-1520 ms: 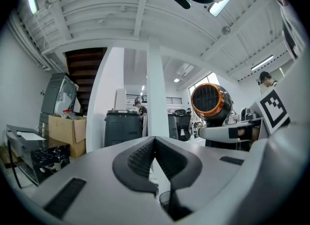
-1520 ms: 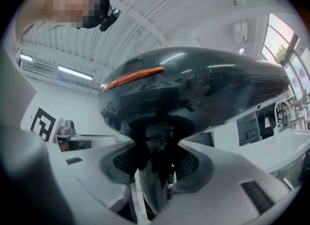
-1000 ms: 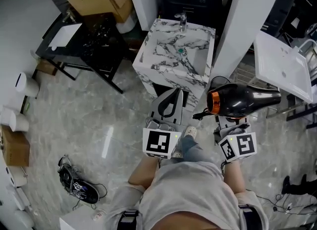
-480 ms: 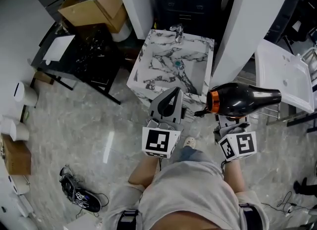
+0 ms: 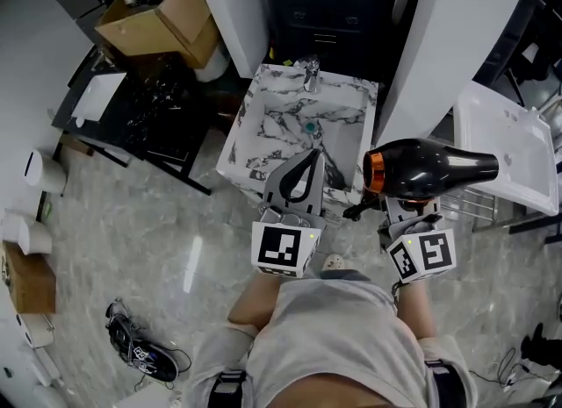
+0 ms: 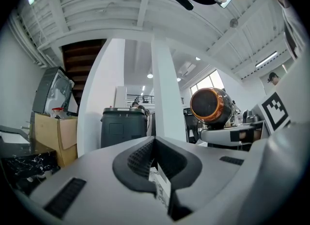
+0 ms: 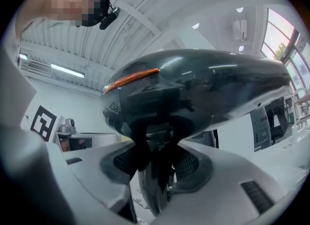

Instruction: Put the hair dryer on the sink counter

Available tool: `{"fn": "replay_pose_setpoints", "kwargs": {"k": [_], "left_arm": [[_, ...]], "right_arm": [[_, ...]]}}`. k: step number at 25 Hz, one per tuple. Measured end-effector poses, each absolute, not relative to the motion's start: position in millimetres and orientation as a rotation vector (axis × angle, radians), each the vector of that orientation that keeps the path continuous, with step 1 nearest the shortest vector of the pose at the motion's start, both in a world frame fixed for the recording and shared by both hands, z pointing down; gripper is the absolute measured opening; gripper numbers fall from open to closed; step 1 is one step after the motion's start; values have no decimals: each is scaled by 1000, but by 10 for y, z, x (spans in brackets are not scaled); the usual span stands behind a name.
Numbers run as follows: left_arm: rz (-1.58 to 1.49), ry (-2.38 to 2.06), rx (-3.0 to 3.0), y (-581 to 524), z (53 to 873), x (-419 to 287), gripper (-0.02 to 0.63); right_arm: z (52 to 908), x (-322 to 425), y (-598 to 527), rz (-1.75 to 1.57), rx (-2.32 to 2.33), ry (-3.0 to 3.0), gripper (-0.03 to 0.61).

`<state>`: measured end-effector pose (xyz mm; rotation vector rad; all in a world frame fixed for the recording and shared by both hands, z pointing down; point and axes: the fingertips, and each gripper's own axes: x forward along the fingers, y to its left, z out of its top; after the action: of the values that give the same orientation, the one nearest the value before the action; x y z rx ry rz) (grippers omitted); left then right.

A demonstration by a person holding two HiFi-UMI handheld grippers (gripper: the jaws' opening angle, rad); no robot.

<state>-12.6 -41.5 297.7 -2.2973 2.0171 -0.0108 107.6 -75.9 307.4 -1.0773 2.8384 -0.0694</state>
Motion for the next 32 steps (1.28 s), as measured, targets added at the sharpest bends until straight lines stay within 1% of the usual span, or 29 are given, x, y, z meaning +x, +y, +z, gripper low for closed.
{"fn": "replay_pose_setpoints", "kwargs": {"k": [14, 32], "left_arm": [[-29, 1962, -2364, -925, 3029, -255, 12], [-39, 1787, -2544, -1727, 3066, -1163, 14]], "right_arm": [[3111, 897, -1146, -118, -1106, 2825, 183], [3025, -21, -1749, -170, -1273, 2754, 181]]}}
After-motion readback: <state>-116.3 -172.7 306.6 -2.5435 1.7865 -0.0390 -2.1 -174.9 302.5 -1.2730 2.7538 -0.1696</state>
